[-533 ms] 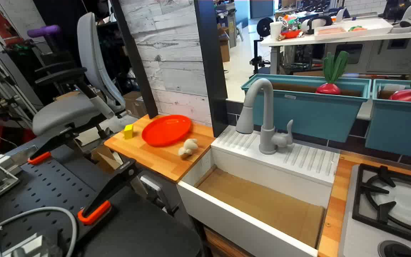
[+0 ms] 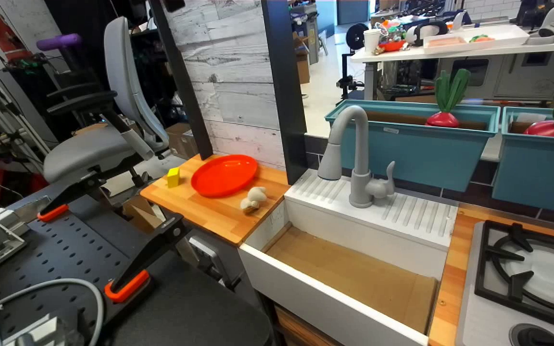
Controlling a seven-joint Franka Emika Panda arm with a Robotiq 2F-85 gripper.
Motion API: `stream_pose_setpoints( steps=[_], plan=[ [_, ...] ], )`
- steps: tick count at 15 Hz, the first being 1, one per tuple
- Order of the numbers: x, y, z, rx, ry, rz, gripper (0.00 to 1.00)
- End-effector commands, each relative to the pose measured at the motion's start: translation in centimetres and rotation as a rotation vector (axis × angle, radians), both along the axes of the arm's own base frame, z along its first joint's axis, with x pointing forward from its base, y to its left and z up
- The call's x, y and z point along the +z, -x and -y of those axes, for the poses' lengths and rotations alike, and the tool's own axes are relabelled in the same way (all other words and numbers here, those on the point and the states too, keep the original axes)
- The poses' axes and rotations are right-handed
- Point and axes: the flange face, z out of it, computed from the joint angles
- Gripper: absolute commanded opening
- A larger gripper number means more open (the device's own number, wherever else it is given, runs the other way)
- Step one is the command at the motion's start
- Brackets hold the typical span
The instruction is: Pick up the plush toy and put it on the plate
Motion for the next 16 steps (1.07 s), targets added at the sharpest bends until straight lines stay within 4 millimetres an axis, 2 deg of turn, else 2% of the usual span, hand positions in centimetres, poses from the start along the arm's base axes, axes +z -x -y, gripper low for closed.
stream_pose_setpoints(
  steps=[1,6,11,14,16],
  plan=[
    [-6.0,-2.7,-1.6,-0.005,0.025,-0.041,1.0],
    [-16.3,-4.7,-2.7,0.005,0.046,-0.13,1.0],
    [-25.3,-6.9,-0.9,-0.051,0.01,-0.251,1.0],
    [-29.2,-8.3,0.4,-0.088,0.01,-0.285,1.0],
    [-31.0,-9.2,0.6,-0.105,0.018,-0.294,1.0]
  ],
)
